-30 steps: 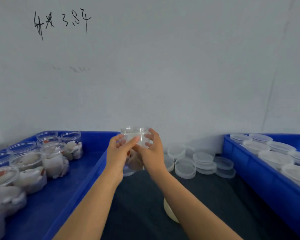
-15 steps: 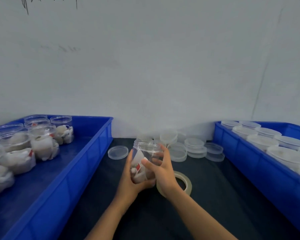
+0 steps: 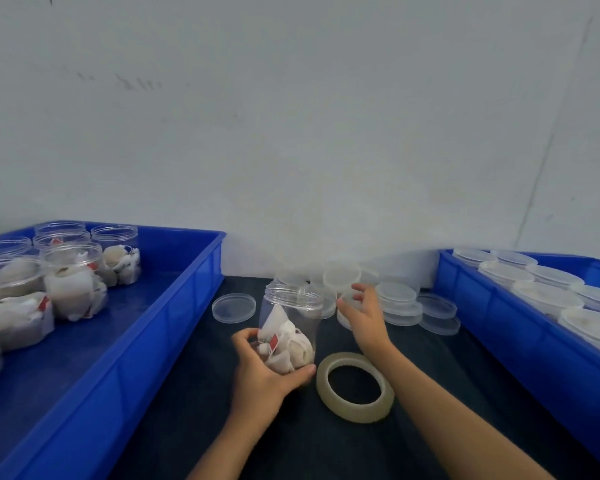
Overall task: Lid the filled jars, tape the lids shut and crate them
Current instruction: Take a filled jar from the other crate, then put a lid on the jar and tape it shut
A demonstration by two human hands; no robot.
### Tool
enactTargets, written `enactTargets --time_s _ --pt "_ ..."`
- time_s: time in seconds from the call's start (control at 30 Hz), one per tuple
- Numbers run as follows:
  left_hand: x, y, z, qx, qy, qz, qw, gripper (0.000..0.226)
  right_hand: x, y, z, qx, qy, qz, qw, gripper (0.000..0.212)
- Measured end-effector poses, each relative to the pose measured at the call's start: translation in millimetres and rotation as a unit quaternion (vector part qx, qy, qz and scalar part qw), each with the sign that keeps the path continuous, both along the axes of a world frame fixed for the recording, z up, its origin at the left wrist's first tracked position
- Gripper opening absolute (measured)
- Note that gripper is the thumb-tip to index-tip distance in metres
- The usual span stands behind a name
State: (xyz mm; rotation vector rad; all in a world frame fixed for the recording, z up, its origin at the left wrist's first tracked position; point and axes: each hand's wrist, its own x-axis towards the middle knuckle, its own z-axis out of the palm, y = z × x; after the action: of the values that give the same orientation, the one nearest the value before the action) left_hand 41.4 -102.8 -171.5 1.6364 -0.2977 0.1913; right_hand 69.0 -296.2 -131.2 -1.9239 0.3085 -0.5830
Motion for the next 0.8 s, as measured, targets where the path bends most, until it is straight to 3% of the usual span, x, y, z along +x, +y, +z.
enactTargets --time_s 0.13,0.3,0.6,0.73,0.8 --pt "0.3 0.9 -0.8 -0.011 -0.002 -0.014 1.000 0.086 31.4 -22.8 -5.2 -0.226 0.119 -0.096 0.962 0.062" --pt "1.4 1.8 -1.9 -0.020 -0.017 -0.031 0.999 0.084 52.4 -32.8 -7.1 -0.354 0.195 -0.074 0.912 0.073" --pt "0.5 -0.1 -1.9 -0.012 -0.044 -0.041 0.998 0.087 50.8 -31.1 -7.9 -0.381 0.223 -0.084 0.893 0.061" --pt "-0.2 -0.7 -1.1 -0.009 -0.048 -0.039 0.998 0.088 38.1 -23.4 -0.7 -0.368 0.119 -0.104 0.916 0.064" --pt "-1.4 -0.7 0.1 -0.007 -0.050 -0.040 0.998 0.087 24.8 -15.3 9.3 -0.288 0.046 -0.079 0.953 0.066"
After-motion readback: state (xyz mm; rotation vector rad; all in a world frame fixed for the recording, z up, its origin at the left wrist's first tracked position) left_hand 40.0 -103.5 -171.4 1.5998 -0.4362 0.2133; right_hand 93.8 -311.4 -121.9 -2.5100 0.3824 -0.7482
